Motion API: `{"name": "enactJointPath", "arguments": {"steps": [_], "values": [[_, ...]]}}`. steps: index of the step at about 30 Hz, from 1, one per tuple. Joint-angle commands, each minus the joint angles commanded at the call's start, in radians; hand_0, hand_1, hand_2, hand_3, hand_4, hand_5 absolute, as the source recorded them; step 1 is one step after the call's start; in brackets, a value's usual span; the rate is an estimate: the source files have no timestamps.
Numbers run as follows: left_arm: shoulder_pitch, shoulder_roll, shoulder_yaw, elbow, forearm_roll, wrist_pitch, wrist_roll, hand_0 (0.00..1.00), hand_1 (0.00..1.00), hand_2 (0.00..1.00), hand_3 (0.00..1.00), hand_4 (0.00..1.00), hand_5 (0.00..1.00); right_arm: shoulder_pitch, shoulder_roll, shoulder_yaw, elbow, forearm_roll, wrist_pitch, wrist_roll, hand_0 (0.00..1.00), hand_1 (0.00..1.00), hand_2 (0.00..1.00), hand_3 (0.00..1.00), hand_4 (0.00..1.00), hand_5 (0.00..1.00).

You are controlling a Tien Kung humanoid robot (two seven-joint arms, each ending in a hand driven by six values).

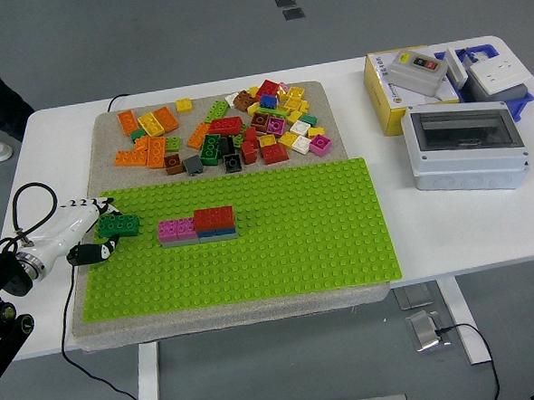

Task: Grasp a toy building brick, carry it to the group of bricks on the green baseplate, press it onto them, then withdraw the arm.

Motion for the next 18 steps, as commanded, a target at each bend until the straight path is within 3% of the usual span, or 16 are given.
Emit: {"name": "enactJointPath", "arguments": {"steps": [10, 18], "values": [[-0.001, -0.004, -0.008, 0.005, -0.029, 0.003, -0.005, 0.943, 0.937, 0.927, 0.535, 0.301, 0.21, 0.001, 0.0, 0.002, 0.0, -0.003, 0.001, -0.001, 0.639, 0.632, 0.65, 0.625, 0.354, 0.758], [-0.002, 0.009, -0.065, -0.006, -0.092, 0.0, -0.008, 0.943, 0.937, 0.926, 0.537, 0.305, 0.214, 0.001, 0.0, 0.003, 0.0, -0.006, 0.002, -0.001, 0.639, 0.63, 0.649, 0.625, 0.354, 0.757]]}}
